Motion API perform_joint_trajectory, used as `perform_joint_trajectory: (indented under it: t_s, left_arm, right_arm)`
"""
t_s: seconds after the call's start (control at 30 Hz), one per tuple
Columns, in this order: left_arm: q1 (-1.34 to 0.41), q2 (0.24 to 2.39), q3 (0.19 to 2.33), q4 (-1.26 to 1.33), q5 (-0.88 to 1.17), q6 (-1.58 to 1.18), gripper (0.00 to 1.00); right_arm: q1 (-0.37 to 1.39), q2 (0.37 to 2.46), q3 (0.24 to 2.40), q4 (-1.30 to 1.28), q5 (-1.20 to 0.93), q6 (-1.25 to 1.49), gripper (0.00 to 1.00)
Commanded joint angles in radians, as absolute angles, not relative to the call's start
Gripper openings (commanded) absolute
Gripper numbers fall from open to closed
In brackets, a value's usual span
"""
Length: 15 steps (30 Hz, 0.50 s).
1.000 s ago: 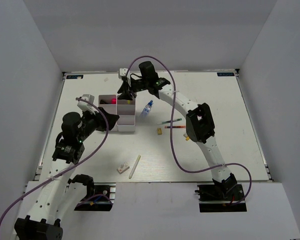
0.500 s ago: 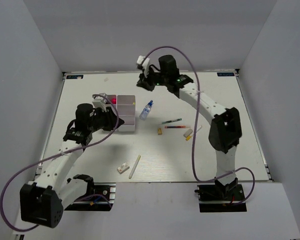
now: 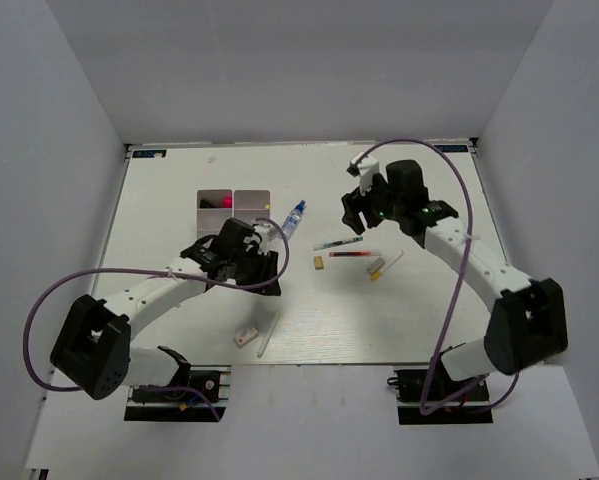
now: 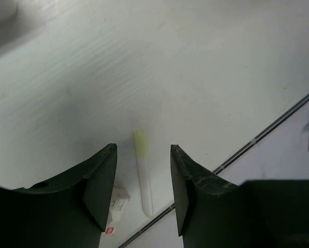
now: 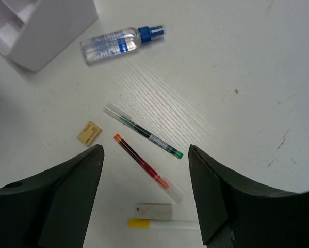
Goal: Sort the stationery into containers
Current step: Grab a piece of stationery with the left arm
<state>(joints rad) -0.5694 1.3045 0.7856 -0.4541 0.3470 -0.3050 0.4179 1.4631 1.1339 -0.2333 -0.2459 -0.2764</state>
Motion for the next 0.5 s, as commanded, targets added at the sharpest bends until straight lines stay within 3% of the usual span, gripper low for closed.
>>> perform_joint_trajectory:
  t_s: [0.0, 0.1, 0.47]
  left_arm:
    - [-0.629, 1.31, 0.811, -0.574, 0.183, -0.324, 0.56]
    - [-0.669, 1.321, 0.811, -0.584, 0.109, -0.356, 0.6]
    - [-0.848, 1.531, 0.864, -0.621, 0.019, -0.434, 0.6]
  right_arm:
    - [0.423, 1.327, 1.067, -0.172, -0.281, -0.227, 0.73]
    - [0.422, 1.296, 1.02, -0.149, -0.316, -0.189, 0.73]
    - [0.416, 1.253, 1.005, -0.159, -0.37, -0.16, 0.73]
